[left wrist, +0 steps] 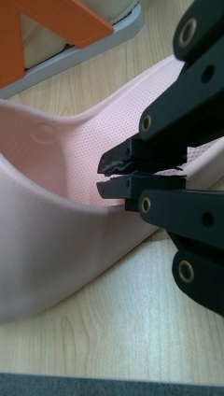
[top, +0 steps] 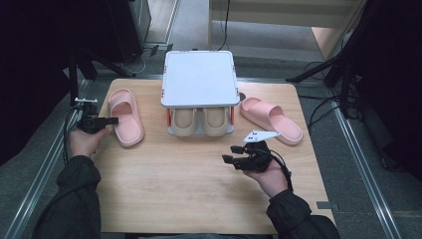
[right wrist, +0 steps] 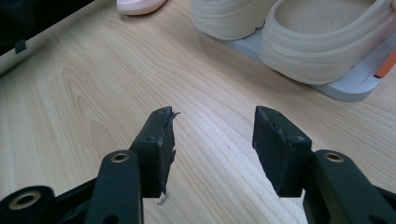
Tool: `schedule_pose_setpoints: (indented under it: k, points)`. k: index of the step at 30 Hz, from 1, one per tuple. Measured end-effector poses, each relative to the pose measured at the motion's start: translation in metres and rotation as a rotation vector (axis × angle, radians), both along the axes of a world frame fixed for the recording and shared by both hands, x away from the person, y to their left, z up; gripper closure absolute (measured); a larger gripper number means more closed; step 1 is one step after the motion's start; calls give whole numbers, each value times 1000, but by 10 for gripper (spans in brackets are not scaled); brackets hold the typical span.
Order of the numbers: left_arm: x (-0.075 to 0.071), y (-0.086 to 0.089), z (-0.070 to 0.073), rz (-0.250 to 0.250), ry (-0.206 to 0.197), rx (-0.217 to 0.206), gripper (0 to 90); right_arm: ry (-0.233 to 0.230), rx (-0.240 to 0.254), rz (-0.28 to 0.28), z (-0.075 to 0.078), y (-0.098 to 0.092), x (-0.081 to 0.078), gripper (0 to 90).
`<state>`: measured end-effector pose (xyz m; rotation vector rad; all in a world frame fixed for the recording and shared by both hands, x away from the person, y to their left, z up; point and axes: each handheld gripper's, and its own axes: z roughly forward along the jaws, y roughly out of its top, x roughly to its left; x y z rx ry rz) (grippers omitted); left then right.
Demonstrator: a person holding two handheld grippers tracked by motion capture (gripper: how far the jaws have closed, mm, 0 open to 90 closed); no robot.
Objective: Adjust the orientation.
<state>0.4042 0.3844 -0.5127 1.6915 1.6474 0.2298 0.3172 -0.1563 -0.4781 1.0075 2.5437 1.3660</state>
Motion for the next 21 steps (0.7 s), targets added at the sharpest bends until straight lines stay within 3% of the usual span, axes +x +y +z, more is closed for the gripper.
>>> schedule_pose_setpoints:
  k: [5, 6, 9, 12, 21]
  points:
    - [-1, -5, 9, -40, 6, -15, 798, 0, 1, 0, 0, 0, 0, 491]
    - [-3, -8, 15, -43, -10, 12, 789, -1, 2, 0, 0, 0, 0, 491]
    - [-6, -10, 27, -32, -46, 14, 713, -1, 3, -1, 0, -1, 0, 491]
    - [-8, -7, 35, -14, -79, 41, 651, -1, -1, -2, 0, 0, 0, 491]
    - [1, 13, 24, 69, -73, 18, 533, -4, 6, -44, -1, -9, -3, 494]
